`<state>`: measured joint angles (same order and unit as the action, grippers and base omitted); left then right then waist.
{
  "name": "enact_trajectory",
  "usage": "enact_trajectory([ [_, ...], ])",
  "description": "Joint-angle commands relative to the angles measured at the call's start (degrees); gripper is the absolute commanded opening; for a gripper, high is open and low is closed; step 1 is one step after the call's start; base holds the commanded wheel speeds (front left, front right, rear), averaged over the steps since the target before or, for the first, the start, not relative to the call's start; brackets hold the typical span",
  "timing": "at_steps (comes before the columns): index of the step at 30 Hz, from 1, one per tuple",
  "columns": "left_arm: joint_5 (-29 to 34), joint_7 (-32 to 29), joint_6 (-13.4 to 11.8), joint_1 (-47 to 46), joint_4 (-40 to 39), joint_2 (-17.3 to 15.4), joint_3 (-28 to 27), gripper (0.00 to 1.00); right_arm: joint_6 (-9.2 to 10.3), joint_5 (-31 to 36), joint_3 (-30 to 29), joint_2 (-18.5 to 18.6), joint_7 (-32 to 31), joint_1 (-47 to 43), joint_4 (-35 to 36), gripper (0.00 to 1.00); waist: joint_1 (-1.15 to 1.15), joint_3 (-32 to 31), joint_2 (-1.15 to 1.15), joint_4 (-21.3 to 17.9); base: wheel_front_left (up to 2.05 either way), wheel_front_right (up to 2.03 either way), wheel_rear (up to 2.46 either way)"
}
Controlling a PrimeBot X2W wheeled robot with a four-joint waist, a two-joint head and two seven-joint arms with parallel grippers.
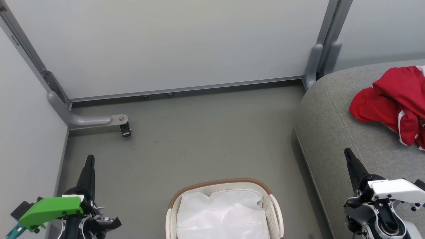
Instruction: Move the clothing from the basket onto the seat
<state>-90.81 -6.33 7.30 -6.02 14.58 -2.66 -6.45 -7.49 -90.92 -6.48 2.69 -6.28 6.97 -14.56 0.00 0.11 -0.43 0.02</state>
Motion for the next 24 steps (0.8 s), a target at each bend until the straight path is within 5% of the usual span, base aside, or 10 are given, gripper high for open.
enact_trajectory([
  [1,-1.37,-0.27,0.34,-0.92,-0.39,-0.39,-0.27,0.00,0.00,-1.12,-0.24,0.35,-0.47,-0.80,0.41,0.00,0.00,-0.02,0.42,-0.01,0.00,0.00,0.00],
  [24,-1.63,-0.47,0.38,-0.87,-0.38,-0.39,-0.26,0.00,0.00,-1.50,-0.25,0.35,-0.51,-0.73,0.45,0.00,0.00,-0.05,0.43,-0.02,0.00,0.00,0.00],
])
